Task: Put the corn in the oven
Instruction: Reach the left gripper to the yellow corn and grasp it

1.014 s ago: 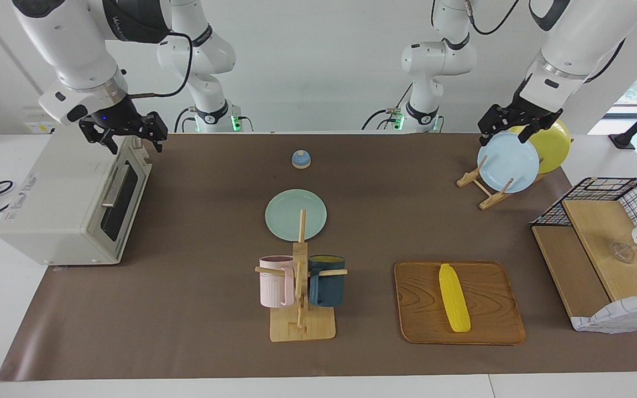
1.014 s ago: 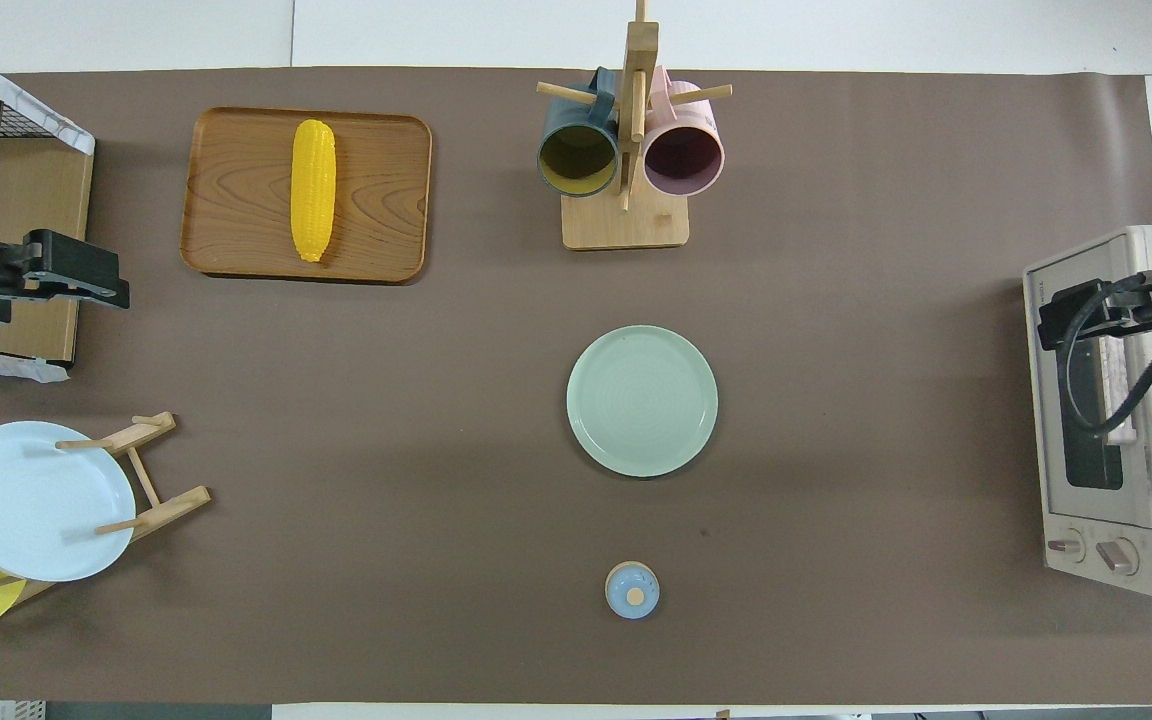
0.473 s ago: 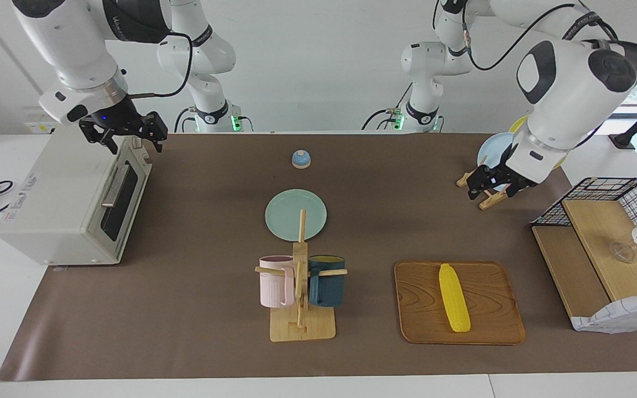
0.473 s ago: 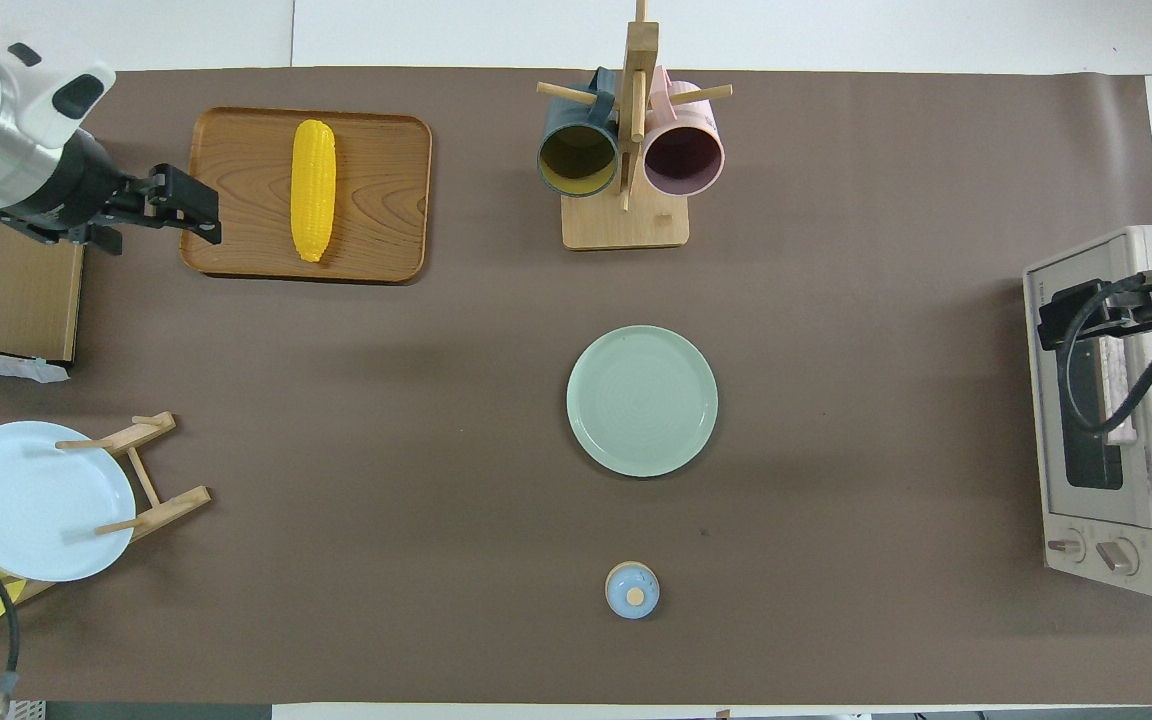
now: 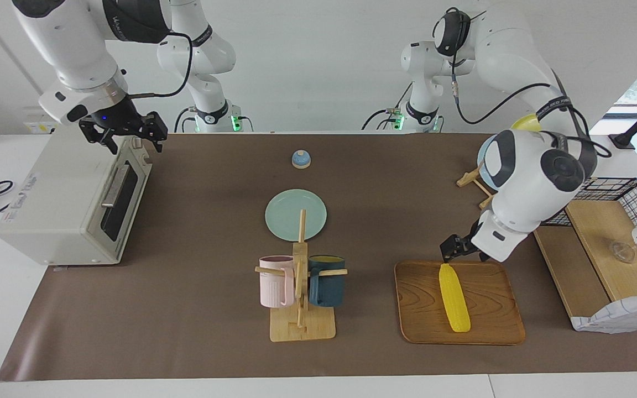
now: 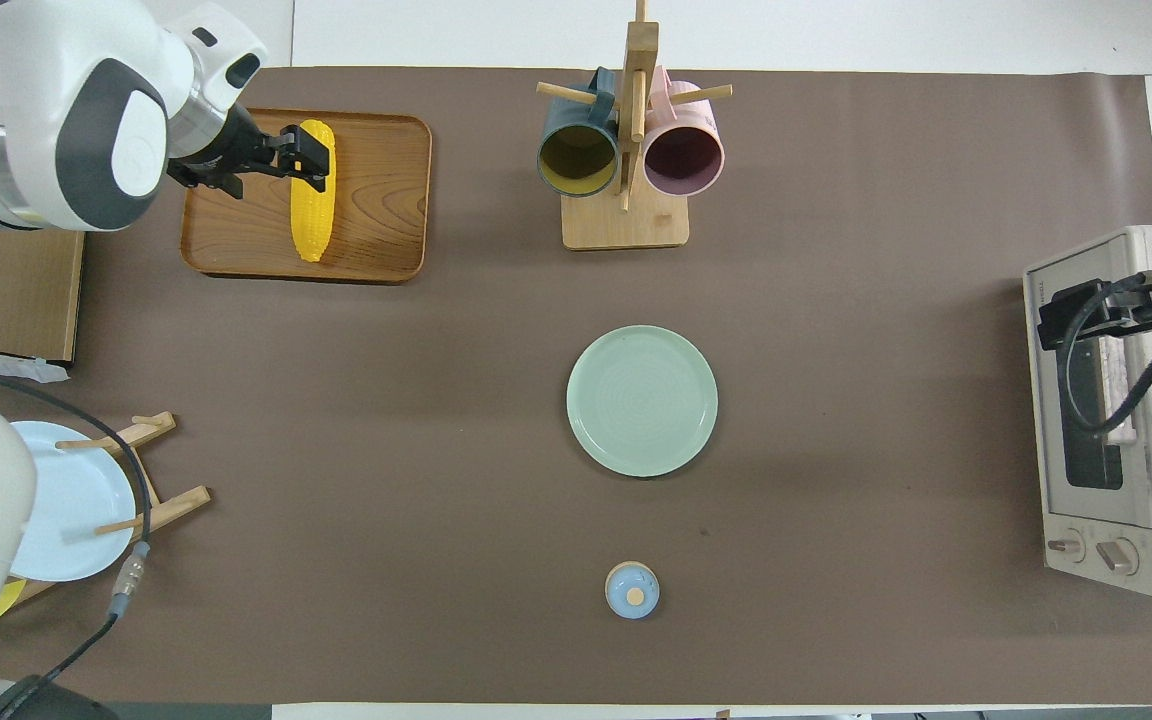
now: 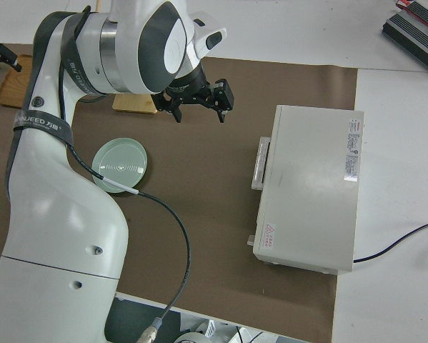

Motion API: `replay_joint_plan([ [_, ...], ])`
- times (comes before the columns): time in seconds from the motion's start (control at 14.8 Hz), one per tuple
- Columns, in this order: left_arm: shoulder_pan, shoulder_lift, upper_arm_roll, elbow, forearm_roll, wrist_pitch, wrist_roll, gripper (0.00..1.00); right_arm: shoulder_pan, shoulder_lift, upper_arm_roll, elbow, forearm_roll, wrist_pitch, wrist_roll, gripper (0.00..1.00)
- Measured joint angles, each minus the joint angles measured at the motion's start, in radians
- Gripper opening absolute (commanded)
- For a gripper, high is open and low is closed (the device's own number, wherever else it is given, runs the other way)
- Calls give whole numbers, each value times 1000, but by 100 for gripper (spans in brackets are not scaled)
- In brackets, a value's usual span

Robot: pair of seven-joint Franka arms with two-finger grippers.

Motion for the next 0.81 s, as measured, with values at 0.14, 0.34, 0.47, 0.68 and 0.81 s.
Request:
replay_joint_plan([
  [0.14,-13,81,8,77,0,4,0,100,0,0,0,0,0,0,0,100],
  [0.34,-13,174,22,178,22,10,22,100,0,0,0,0,0,0,0,100],
  [0.47,-7,196,28,204,32,24,46,100,0,0,0,0,0,0,0,100],
  [0.68,-6,200,26,207,62,59,56,100,0,0,0,0,0,0,0,100],
  [0.81,-7,216,26,206,73,71,57,100,0,0,0,0,0,0,0,100],
])
